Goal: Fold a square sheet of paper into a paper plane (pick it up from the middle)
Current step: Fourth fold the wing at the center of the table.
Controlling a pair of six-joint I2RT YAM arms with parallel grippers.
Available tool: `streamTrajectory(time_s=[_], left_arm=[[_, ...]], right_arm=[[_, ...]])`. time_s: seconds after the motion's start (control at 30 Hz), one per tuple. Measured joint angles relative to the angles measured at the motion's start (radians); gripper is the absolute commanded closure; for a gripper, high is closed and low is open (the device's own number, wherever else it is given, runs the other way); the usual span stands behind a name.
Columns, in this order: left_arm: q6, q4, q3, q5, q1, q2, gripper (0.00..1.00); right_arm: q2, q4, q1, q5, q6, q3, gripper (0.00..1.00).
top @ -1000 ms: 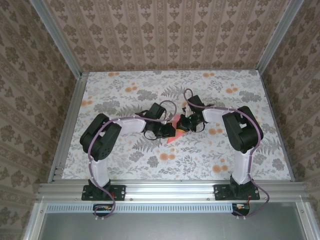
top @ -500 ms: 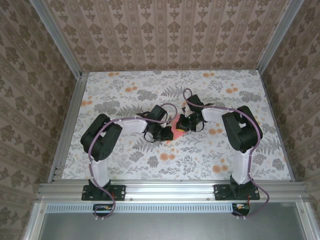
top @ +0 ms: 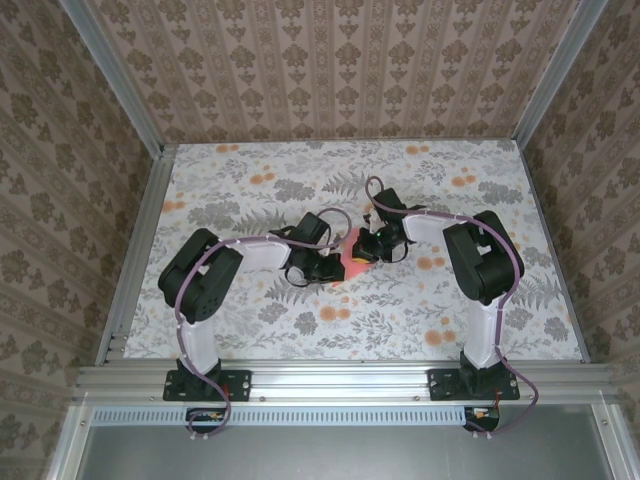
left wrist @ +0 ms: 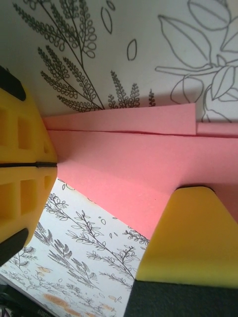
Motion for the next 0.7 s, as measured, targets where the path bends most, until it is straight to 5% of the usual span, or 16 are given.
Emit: streamTrajectory(time_s=[0.33, 0.7], left_arm=[[-0.019, 0.129, -0.130, 0.019, 0.028, -0.064, 0.93], [-0.023, 0.038, -0.173, 0.030, 0.065, -0.150, 0.93]], right_arm=[[0.004, -0.025, 0.005, 0.017, -0.008, 0.016, 0.97], [0.004, -0.028, 0.007, 0.021, -0.008, 0.018, 0.97]])
